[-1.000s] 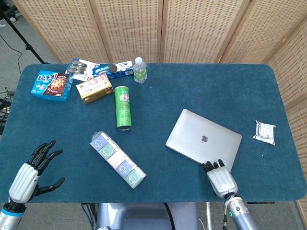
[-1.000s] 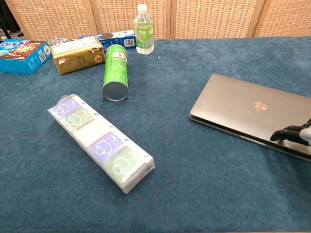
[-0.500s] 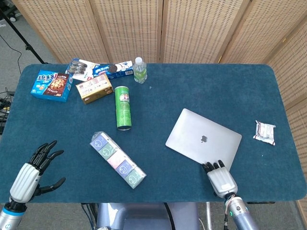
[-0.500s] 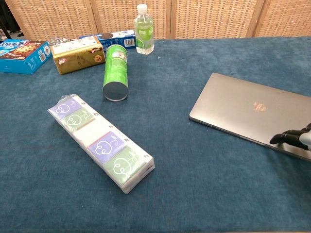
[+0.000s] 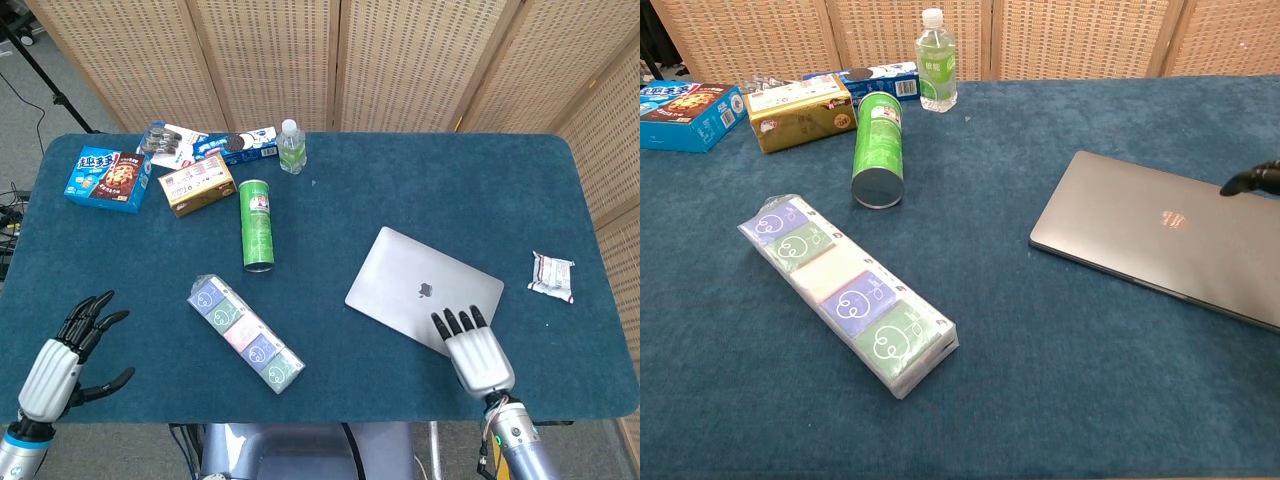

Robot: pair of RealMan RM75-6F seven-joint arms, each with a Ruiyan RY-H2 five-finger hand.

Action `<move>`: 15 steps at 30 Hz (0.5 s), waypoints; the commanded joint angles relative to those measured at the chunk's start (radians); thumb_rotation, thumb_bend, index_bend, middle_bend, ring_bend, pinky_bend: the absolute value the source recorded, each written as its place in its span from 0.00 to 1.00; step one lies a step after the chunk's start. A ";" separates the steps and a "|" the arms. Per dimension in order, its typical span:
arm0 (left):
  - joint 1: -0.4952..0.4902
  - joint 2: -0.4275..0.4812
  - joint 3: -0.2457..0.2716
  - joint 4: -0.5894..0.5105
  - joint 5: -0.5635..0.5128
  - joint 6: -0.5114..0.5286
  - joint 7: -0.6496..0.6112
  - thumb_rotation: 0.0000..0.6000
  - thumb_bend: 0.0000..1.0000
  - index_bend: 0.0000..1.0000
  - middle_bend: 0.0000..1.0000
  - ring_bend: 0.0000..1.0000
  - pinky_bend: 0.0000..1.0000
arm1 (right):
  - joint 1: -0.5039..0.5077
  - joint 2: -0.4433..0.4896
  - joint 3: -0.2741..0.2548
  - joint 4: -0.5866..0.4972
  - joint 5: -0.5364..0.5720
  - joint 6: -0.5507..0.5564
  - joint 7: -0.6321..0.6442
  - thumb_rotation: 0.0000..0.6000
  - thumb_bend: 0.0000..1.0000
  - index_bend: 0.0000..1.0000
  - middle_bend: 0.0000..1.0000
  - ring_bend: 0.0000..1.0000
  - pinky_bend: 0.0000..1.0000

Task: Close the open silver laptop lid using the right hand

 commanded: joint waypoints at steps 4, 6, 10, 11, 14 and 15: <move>0.005 -0.018 -0.017 0.008 -0.015 0.013 0.003 1.00 0.22 0.19 0.01 0.11 0.08 | -0.069 0.046 0.005 0.057 -0.329 0.150 0.177 1.00 0.13 0.11 0.13 0.19 0.13; 0.008 -0.026 -0.023 0.011 -0.021 0.020 0.003 1.00 0.22 0.19 0.01 0.11 0.08 | -0.091 0.054 0.005 0.084 -0.398 0.189 0.246 1.00 0.13 0.11 0.13 0.19 0.13; 0.012 -0.052 -0.038 0.021 -0.029 0.033 0.014 1.00 0.22 0.19 0.01 0.10 0.08 | -0.150 0.066 0.010 0.176 -0.516 0.303 0.445 1.00 0.13 0.09 0.11 0.17 0.13; 0.012 -0.058 -0.039 0.025 -0.027 0.035 0.017 1.00 0.22 0.19 0.01 0.10 0.08 | -0.160 0.066 0.015 0.203 -0.526 0.315 0.486 1.00 0.13 0.09 0.11 0.17 0.13; 0.013 -0.073 -0.040 0.034 -0.023 0.039 0.026 1.00 0.22 0.19 0.01 0.10 0.08 | -0.181 0.054 0.034 0.282 -0.527 0.341 0.587 1.00 0.13 0.08 0.10 0.15 0.12; 0.013 -0.076 -0.041 0.037 -0.023 0.038 0.028 1.00 0.22 0.19 0.01 0.10 0.08 | -0.189 0.047 0.041 0.309 -0.522 0.348 0.621 1.00 0.13 0.08 0.09 0.15 0.12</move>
